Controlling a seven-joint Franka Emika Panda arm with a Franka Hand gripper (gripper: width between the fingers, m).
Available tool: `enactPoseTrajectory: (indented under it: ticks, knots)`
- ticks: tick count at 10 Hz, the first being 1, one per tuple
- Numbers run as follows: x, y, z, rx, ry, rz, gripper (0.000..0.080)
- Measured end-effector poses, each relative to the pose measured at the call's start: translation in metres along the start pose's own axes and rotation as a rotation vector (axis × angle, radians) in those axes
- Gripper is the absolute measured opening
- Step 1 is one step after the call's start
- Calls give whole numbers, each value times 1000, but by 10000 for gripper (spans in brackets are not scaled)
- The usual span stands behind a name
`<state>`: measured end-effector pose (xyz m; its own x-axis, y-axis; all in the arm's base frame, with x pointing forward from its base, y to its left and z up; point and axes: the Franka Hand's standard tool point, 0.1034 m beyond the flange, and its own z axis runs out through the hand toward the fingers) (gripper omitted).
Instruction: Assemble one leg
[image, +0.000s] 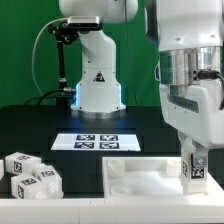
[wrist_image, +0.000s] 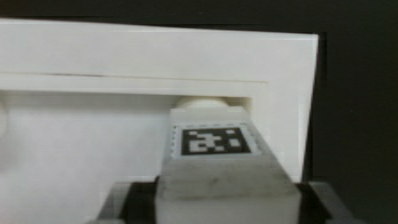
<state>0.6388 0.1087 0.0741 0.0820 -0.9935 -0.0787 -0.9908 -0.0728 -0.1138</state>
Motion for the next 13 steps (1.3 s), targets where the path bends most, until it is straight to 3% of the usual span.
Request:
enactPoseTrajectory:
  ticks: [1, 2, 3, 4, 5, 8, 9, 10, 11, 12, 13]
  knots:
    - [-1, 1, 0, -5, 10, -107, 285]
    - [-5, 2, 1, -16, 23, -287, 488]
    - [-8, 2, 1, -22, 30, -473, 488]
    - [-8, 3, 2, -27, 29, -649, 597]
    - [-8, 4, 2, -28, 29, -713, 633]
    - [-6, 4, 3, -37, 30, -902, 649]
    - [-2, 1, 4, -55, 38, -1176, 649]
    - [-2, 1, 5, -51, 40, -1238, 649]
    - [-3, 1, 6, -48, 39, -1170, 649]
    - [-2, 1, 6, -48, 39, -1168, 560]
    - [-2, 1, 6, -45, 38, -1097, 560]
